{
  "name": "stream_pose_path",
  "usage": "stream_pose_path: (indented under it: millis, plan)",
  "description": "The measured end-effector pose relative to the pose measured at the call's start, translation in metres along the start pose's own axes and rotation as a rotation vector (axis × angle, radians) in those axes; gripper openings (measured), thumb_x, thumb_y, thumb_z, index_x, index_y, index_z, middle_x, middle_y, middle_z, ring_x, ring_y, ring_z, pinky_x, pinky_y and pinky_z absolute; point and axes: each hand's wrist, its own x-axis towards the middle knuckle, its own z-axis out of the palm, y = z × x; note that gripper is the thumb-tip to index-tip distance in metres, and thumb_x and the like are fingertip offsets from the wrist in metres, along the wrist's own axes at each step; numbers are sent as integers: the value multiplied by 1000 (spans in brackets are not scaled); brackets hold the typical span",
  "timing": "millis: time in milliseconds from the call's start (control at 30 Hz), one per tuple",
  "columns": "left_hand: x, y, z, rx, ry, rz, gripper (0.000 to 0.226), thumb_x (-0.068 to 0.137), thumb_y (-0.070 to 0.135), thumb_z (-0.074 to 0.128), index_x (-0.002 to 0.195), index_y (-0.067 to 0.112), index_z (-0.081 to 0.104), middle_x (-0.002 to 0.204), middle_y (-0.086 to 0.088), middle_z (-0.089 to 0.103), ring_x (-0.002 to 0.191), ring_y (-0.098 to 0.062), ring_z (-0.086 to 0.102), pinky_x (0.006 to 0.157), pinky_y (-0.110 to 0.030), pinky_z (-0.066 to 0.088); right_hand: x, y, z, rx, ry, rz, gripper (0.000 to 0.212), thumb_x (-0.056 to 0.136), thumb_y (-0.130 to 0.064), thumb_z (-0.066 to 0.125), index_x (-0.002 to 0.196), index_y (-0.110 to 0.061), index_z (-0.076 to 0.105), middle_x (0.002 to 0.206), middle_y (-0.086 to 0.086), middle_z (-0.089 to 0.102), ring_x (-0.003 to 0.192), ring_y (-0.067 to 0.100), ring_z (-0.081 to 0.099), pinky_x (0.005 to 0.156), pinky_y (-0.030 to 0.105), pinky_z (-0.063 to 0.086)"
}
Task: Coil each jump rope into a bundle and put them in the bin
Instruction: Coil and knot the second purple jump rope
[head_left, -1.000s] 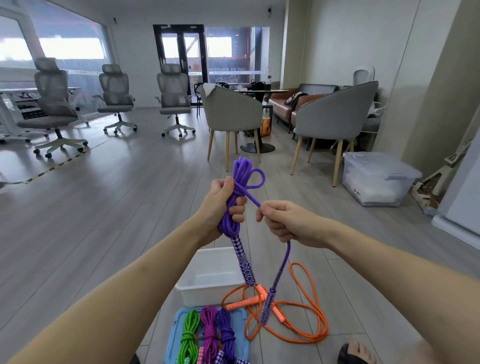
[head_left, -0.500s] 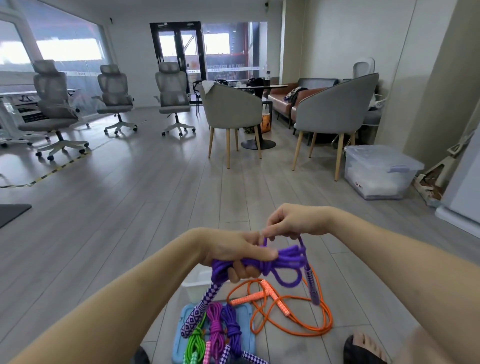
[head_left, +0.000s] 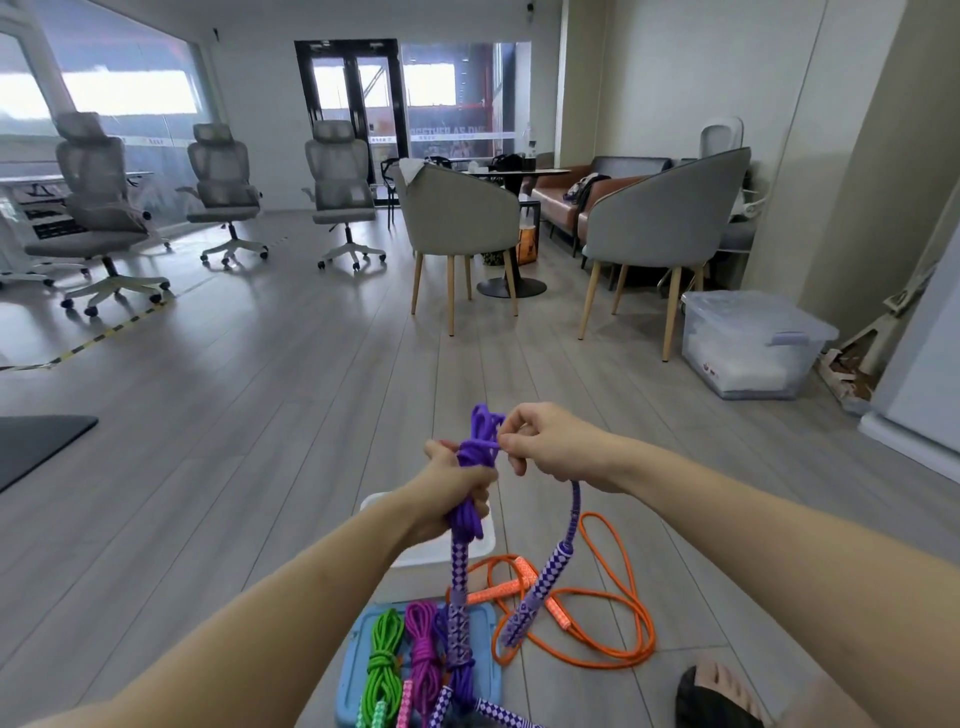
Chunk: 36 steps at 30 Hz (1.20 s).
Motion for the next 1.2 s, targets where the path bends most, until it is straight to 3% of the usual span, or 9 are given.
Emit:
stream_pose_path:
  millis: [100, 300, 467, 600, 700, 800, 933, 1033, 1200]
  plan:
    - [-5, 28, 0, -257, -115, 41, 52, 87, -11, 56, 128, 12, 33, 70, -10, 52, 50, -14, 45, 47, -27, 44, -2, 5, -7, 154, 3, 23, 18, 104, -29, 57, 113, -14, 62, 80, 0, 69, 50, 6, 41, 47, 22, 33]
    - [-29, 56, 5, -462, -448, 40, 17, 89, -1, 44, 103, 7, 47, 68, 0, 34, 48, -6, 34, 44, -19, 37, -7, 3, -15, 390, -60, -18, 40, 99, -39, 65, 122, -7, 63, 76, -1, 54, 52, 8, 32, 46, 22, 25]
    - [-39, 54, 8, -546, -540, -85, 11, 90, 6, 45, 100, 6, 50, 76, -1, 40, 54, -7, 38, 52, -19, 41, -19, -5, -20, 313, -117, -84, 20, 106, -36, 54, 102, -20, 67, 62, -15, 49, 54, 7, 32, 50, 23, 24]
    - [-43, 62, 23, -335, -440, 32, 34, 96, 8, 45, 130, 7, 39, 93, -19, 59, 79, -31, 68, 77, -49, 60, -19, -4, -31, 412, -103, -139, 22, 107, -33, 52, 112, -24, 71, 72, -6, 47, 54, 6, 29, 47, 21, 21]
    - [-44, 65, 25, -169, -335, 101, 35, 103, 8, 42, 132, 26, 31, 105, -24, 60, 98, -44, 71, 90, -68, 54, -20, -3, -34, 404, -114, -115, 28, 108, -34, 50, 129, -23, 65, 68, -9, 49, 54, 7, 27, 50, 24, 19]
    - [-44, 67, 20, 106, -255, 118, 37, 104, 16, 44, 136, 24, 27, 112, -21, 59, 92, -35, 71, 88, -52, 60, -22, -3, -32, 377, -115, -106, 31, 108, -36, 49, 132, -23, 62, 94, 2, 63, 55, 8, 29, 49, 23, 22]
    - [-44, 67, 13, 519, -232, 168, 32, 104, 32, 38, 132, 24, 26, 85, -7, 47, 62, -13, 45, 54, -27, 43, -22, -3, -32, 305, -101, -98, 30, 109, -35, 47, 131, -20, 61, 117, 14, 69, 52, 8, 32, 47, 21, 28]
    - [-44, 63, 10, 578, -264, 153, 33, 101, 37, 38, 129, 24, 27, 79, -3, 40, 60, -11, 37, 56, -27, 37, -22, 2, -30, 269, -119, -112, 29, 108, -35, 49, 127, -18, 63, 114, 17, 69, 49, 9, 33, 46, 21, 30]
    - [-42, 63, 6, 476, -321, 154, 57, 82, 41, 43, 135, 23, 30, 105, -17, 56, 69, -19, 58, 66, -35, 53, -23, 2, -30, 284, -108, -124, 27, 108, -31, 50, 127, -17, 62, 115, 22, 68, 51, 10, 33, 46, 22, 29]
